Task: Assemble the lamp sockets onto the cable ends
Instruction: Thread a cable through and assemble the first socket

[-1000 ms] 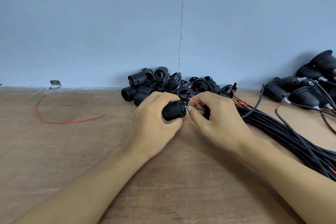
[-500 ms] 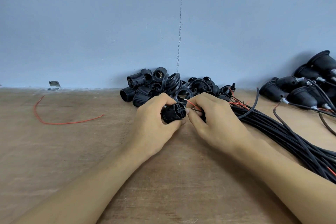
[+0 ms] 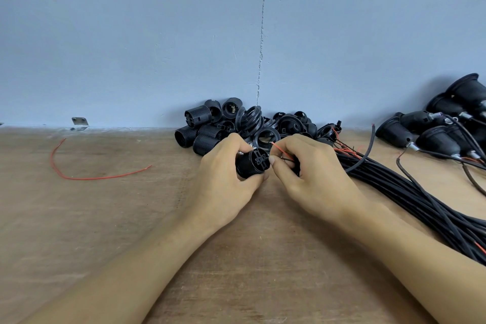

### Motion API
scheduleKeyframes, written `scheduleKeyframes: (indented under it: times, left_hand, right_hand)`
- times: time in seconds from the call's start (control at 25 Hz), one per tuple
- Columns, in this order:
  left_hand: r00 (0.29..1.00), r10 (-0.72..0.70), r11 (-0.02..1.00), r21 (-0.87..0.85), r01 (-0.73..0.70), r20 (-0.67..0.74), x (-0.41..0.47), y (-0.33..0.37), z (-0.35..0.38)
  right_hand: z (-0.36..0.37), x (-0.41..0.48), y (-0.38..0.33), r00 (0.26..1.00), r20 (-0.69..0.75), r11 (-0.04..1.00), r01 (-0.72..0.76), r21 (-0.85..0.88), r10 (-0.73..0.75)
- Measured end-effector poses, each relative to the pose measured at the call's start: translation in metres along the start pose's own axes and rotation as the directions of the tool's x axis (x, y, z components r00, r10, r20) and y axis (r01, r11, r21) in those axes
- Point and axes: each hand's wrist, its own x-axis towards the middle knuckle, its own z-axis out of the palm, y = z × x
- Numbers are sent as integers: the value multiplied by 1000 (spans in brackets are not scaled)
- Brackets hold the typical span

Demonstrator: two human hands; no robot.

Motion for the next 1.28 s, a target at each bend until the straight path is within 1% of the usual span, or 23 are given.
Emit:
scheduleKeyframes:
  times: [0.48,0.76,0.92,1.04,1.16,1.28]
  left_hand:
    - [999,35,999,34,-35,-22,0,-1,1]
    - [996,86,994,69,-85,-12,0,-1,1]
    - [998,68,993,93,-69,15,-1,-1,-1]
    - [997,67,992,102,-71,38,-1,-1,-2]
    - [992,78,989,115,-89,97,-1,-2,-2]
    - [993,57,992,105,-68,108,-1,-4,-3]
  right_hand:
    - [-1,0,0,1000,-3,1000,0,-13,0]
    - [-1,-1,0,999,47,998,20,-65,-17]
    - [-1,-2,2,995,96,996,14,-86,-5]
    - [-1,-2,3,992,130,997,10,-71,0]
    - [0,-2,6,987,160,998,1,-65,9]
    - [0,-2,8,984,174,999,-9,-51,18]
